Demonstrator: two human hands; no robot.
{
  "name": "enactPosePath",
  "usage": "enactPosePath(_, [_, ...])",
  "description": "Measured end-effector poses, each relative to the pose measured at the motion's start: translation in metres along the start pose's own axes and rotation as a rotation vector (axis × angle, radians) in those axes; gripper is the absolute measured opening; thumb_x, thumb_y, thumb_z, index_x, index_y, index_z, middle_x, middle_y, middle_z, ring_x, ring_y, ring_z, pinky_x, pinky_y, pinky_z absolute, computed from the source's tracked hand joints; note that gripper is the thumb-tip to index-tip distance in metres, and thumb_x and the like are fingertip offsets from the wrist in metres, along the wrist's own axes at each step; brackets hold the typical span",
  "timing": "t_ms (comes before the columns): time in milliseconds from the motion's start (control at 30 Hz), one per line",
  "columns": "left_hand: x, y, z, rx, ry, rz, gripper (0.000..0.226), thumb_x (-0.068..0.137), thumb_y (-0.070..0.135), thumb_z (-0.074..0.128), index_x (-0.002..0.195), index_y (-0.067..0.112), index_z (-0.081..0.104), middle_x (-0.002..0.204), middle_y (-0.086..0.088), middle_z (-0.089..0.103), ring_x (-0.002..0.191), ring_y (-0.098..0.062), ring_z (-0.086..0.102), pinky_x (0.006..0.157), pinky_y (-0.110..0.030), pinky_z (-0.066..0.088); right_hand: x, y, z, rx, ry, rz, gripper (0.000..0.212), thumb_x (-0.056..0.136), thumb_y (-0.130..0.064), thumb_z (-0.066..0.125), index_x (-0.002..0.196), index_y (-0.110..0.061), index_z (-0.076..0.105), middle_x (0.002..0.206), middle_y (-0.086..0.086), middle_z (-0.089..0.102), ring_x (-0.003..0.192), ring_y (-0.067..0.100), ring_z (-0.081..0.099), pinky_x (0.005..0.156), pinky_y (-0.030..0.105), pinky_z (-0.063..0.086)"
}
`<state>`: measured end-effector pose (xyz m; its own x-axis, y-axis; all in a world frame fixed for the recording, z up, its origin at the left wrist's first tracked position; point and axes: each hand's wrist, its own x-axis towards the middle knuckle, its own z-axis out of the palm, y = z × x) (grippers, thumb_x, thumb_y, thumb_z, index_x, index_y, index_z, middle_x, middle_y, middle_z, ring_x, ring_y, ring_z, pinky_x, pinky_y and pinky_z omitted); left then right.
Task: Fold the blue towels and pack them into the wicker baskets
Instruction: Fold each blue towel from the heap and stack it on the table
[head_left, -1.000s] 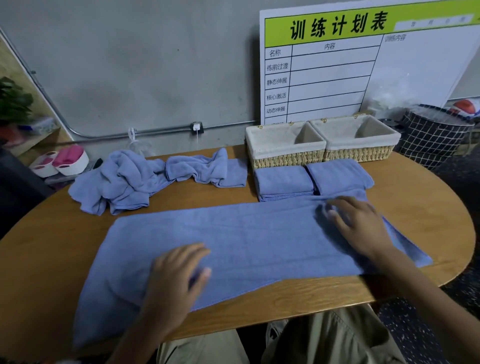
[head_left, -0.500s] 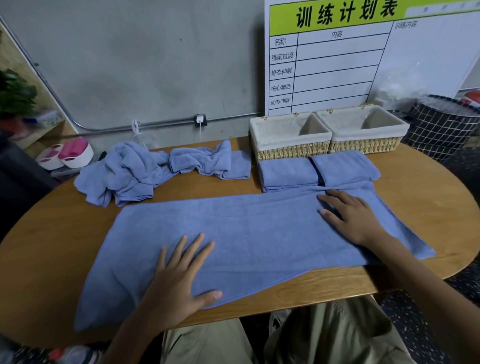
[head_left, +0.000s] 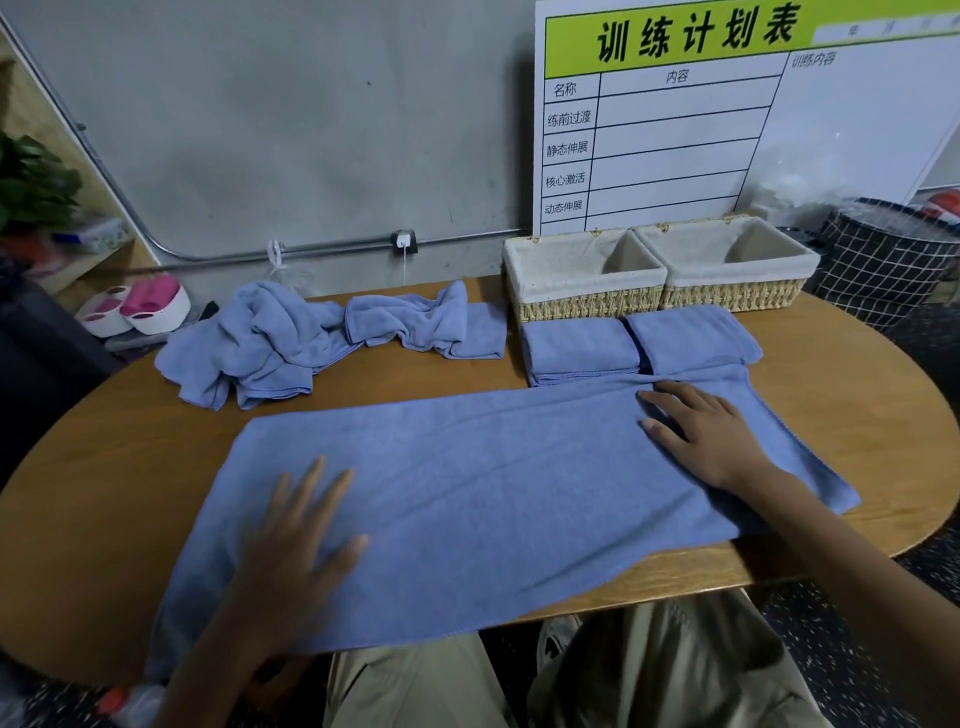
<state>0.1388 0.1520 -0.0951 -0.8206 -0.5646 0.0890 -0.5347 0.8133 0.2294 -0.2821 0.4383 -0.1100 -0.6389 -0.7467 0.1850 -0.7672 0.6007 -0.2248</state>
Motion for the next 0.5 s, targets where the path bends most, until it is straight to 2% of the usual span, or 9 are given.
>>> enactPosePath(67, [0.001, -0.014, 0.005, 0.124, -0.107, -0.041, 0.077, 0.089, 0.084, 0.015, 0.153, 0.043, 0.031, 0.163, 0.003, 0.03, 0.145, -0.04, 0.034, 0.1, -0.077, 0.031, 0.0, 0.0, 0.001, 0.001, -0.002, -0.001, 0.072, 0.09, -0.07, 0.019, 0.144, -0.032, 0.049, 0.15, -0.002, 0.046, 0.137, 0.023, 0.043, 0.11, 0.046, 0.035])
enactPosePath(100, [0.001, -0.018, 0.008, 0.182, -0.128, -0.047, 0.079, 0.089, 0.084, 0.016, 0.152, 0.041, 0.033, 0.161, 0.0, 0.035, 0.141, -0.041, 0.04, 0.097, -0.078, 0.035, 0.0, 0.0, 0.0, 0.003, 0.001, -0.001, 0.071, 0.091, -0.07, 0.019, 0.144, -0.033, 0.049, 0.15, -0.002, 0.046, 0.137, 0.023, 0.043, 0.109, 0.046, 0.035])
enactPosePath(333, [-0.001, -0.033, 0.011, 0.252, -0.125, -0.073, 0.092, 0.077, 0.096, 0.022, 0.151, 0.043, 0.036, 0.162, 0.004, 0.031, 0.144, -0.039, 0.036, 0.1, -0.077, 0.033, 0.0, -0.006, -0.001, 0.011, 0.018, 0.01, 0.068, 0.091, -0.069, 0.022, 0.14, -0.032, 0.052, 0.147, -0.002, 0.049, 0.133, 0.023, 0.046, 0.109, 0.045, 0.036])
enactPosePath(433, [0.013, 0.008, 0.004, 0.222, -0.046, 0.013, 0.089, 0.081, 0.092, 0.022, 0.145, 0.034, 0.046, 0.155, -0.008, 0.044, 0.136, -0.045, 0.045, 0.093, -0.075, 0.04, 0.002, -0.011, -0.001, 0.018, 0.053, 0.012, 0.066, 0.091, -0.066, 0.025, 0.134, -0.028, 0.058, 0.14, 0.001, 0.054, 0.125, 0.027, 0.052, 0.102, 0.046, 0.04])
enactPosePath(500, [0.027, 0.064, 0.001, 0.139, -0.035, 0.159, 0.084, 0.084, 0.09, 0.023, 0.145, 0.036, 0.042, 0.157, -0.006, 0.042, 0.14, -0.04, 0.042, 0.098, -0.071, 0.039, 0.003, -0.015, -0.001, 0.018, 0.067, 0.015, 0.065, 0.091, -0.064, 0.026, 0.131, -0.026, 0.06, 0.134, 0.003, 0.056, 0.12, 0.03, 0.054, 0.097, 0.046, 0.042])
